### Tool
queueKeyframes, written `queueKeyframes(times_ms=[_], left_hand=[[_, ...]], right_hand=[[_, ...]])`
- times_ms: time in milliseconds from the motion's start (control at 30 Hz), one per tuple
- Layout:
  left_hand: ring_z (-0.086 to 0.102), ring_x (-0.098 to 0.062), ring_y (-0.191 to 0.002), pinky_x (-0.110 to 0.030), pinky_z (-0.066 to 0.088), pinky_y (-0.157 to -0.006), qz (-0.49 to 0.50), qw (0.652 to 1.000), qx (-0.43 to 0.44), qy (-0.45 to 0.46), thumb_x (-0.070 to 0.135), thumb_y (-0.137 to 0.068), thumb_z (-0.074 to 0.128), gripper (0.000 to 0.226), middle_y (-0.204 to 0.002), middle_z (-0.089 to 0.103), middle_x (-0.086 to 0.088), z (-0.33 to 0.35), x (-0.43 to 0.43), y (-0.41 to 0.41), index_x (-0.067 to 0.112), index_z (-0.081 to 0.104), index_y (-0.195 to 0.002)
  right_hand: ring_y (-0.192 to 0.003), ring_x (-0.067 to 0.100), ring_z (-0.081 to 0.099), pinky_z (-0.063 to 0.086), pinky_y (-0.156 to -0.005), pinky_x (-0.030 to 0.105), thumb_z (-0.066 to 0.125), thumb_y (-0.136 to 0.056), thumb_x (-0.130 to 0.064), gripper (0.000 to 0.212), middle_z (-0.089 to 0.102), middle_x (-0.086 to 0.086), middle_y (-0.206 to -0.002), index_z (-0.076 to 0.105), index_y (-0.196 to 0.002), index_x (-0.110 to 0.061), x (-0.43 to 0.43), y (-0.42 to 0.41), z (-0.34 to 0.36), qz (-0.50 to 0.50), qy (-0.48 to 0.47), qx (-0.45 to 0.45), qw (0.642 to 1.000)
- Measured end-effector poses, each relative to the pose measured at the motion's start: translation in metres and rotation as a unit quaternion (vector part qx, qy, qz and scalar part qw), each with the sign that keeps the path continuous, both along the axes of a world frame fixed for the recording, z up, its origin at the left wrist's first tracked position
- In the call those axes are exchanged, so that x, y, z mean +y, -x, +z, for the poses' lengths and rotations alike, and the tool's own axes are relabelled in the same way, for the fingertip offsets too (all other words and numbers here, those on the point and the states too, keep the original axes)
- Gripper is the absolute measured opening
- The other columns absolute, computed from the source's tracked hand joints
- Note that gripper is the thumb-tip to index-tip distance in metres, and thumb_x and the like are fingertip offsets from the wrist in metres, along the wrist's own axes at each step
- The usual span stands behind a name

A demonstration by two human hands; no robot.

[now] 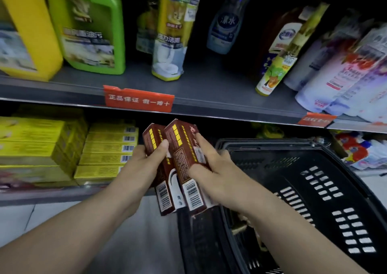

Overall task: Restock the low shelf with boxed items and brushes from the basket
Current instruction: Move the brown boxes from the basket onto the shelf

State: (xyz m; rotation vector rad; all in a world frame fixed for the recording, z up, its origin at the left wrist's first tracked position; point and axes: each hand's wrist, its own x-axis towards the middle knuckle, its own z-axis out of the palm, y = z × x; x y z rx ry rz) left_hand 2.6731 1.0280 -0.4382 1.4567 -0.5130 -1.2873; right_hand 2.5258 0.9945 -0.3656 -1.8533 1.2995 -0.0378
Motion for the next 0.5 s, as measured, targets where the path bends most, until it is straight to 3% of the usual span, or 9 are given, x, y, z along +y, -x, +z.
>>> queueKeyframes(times_ms=[67, 133, 200, 267, 367, 433, 500], left_hand=[[0.07, -0.02, -0.081, -0.037, 0.054, -0.072, 0.018, 1.0, 0.006, -0.006, 0.05, -0.086, 0.056, 0.025, -0.092, 0.071, 0.0, -0.003, 0.003, -0.011, 0.028, 0.051, -0.095], [0.071, -0.021, -0.077, -0.035, 0.054, -0.064, 0.03, 0.999, 0.005, -0.015, 0.05, -0.086, 0.056, 0.027, -0.091, 0.072, -0.001, -0.005, 0.006, -0.022, 0.026, 0.052, -0.1], [0.07, -0.023, -0.08, -0.036, 0.054, -0.064, 0.031, 0.999, -0.006, -0.03, 0.051, -0.086, 0.057, 0.035, -0.094, 0.071, -0.001, -0.01, 0.006, -0.035, 0.026, 0.051, -0.108], [0.07, -0.024, -0.084, -0.04, 0.055, -0.071, 0.024, 0.999, -0.003, -0.046, 0.052, -0.085, 0.057, 0.038, -0.096, 0.071, -0.001, -0.016, 0.005, -0.047, 0.024, 0.052, -0.111], [0.069, -0.024, -0.085, -0.043, 0.054, -0.083, 0.021, 0.996, 0.002, -0.085, 0.05, -0.087, 0.057, 0.033, -0.092, 0.072, -0.003, -0.027, 0.003, -0.062, 0.023, 0.054, -0.105], [0.069, -0.023, -0.075, -0.039, 0.056, -0.072, 0.044, 0.993, -0.004, -0.113, 0.043, -0.09, 0.057, 0.023, -0.083, 0.07, -0.005, -0.034, -0.002, -0.07, 0.021, 0.053, -0.095], [0.067, -0.022, -0.066, -0.033, 0.052, -0.059, 0.081, 0.988, 0.009, -0.133, 0.034, -0.092, 0.057, 0.017, -0.077, 0.068, -0.007, -0.039, -0.007, -0.078, 0.02, 0.051, -0.083]], right_hand=[[-0.107, 0.014, 0.057, 0.048, -0.093, 0.032, 0.059, -0.082, -0.042, 0.071, 0.05, -0.007, -0.117, 0.015, -0.136, -0.057, -0.003, -0.015, 0.0, 0.018, -0.033, -0.045, 0.998], [-0.095, 0.008, 0.066, 0.053, -0.089, 0.031, 0.074, -0.076, -0.032, 0.056, 0.065, -0.009, -0.106, 0.037, -0.113, -0.049, -0.007, -0.027, -0.003, 0.005, -0.083, -0.116, 0.99], [-0.088, 0.007, 0.07, 0.056, -0.082, 0.025, 0.08, -0.072, -0.024, 0.038, 0.072, -0.008, -0.097, 0.055, -0.095, -0.042, -0.014, -0.041, -0.01, 0.005, -0.134, -0.143, 0.981], [-0.09, 0.014, 0.071, 0.056, -0.085, 0.029, 0.076, -0.075, -0.021, 0.018, 0.074, -0.002, -0.095, 0.069, -0.087, -0.032, -0.022, -0.056, -0.022, 0.003, -0.201, -0.154, 0.967], [-0.086, 0.025, 0.069, 0.055, -0.082, 0.035, 0.068, -0.084, -0.023, 0.013, 0.073, 0.011, -0.095, 0.07, -0.091, -0.013, -0.046, -0.078, -0.043, -0.078, -0.252, -0.144, 0.954], [-0.077, 0.026, 0.066, 0.053, -0.075, 0.033, 0.06, -0.089, -0.02, 0.012, 0.07, 0.013, -0.089, 0.067, -0.084, -0.01, -0.07, -0.092, -0.054, -0.12, -0.225, -0.117, 0.96], [-0.079, 0.024, 0.06, 0.048, -0.075, 0.032, 0.057, -0.09, -0.018, 0.012, 0.064, 0.012, -0.091, 0.063, -0.081, -0.012, -0.098, -0.103, -0.065, -0.111, -0.137, -0.045, 0.983]])
